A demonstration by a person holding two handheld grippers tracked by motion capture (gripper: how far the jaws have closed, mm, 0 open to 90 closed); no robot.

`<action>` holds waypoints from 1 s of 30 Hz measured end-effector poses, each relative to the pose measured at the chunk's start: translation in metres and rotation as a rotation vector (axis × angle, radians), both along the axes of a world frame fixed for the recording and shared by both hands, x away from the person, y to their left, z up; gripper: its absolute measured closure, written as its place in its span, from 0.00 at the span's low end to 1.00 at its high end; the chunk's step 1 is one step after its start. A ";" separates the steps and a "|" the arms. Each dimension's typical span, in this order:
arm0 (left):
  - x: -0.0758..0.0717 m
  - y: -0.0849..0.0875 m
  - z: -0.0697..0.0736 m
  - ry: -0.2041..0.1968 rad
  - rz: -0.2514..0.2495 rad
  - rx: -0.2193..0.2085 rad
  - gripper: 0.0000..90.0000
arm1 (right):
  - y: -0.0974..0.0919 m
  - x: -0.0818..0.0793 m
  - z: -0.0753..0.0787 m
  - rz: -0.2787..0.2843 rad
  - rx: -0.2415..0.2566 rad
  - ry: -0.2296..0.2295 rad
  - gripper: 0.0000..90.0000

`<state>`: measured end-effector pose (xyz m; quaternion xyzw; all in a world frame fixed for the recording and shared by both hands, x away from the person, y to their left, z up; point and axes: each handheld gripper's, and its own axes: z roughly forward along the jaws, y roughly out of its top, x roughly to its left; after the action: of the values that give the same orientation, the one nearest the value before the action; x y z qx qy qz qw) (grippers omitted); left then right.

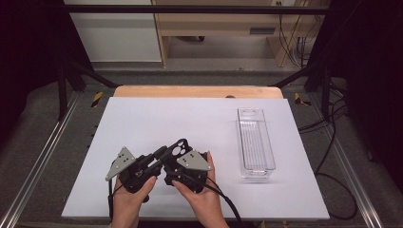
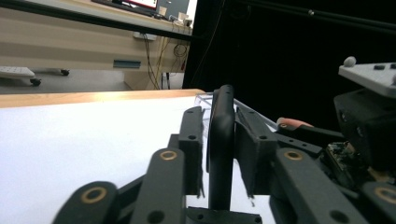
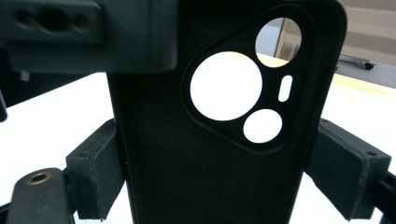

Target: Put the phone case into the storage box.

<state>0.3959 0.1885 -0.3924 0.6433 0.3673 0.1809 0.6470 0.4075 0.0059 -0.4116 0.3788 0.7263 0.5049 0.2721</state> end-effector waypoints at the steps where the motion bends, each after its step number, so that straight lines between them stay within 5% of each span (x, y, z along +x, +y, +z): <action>1: 0.000 0.001 0.001 -0.001 0.001 -0.002 0.78 | 0.000 0.000 0.000 0.000 0.000 0.000 0.16; 11: 0.005 0.014 0.005 -0.025 0.073 0.016 0.52 | -0.011 0.007 -0.002 -0.037 0.034 0.028 0.16; 23: 0.024 0.040 -0.016 0.007 0.211 0.183 0.26 | -0.028 0.024 -0.001 -0.090 0.082 0.067 0.16; 30: 0.027 0.051 -0.030 0.030 0.235 0.246 0.15 | -0.040 0.036 0.000 -0.093 0.146 0.125 0.16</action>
<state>0.4233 0.2400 -0.4225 0.6729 0.4245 0.2894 0.5323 0.4436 -0.0342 -0.4115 0.4616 0.6848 0.5188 0.2210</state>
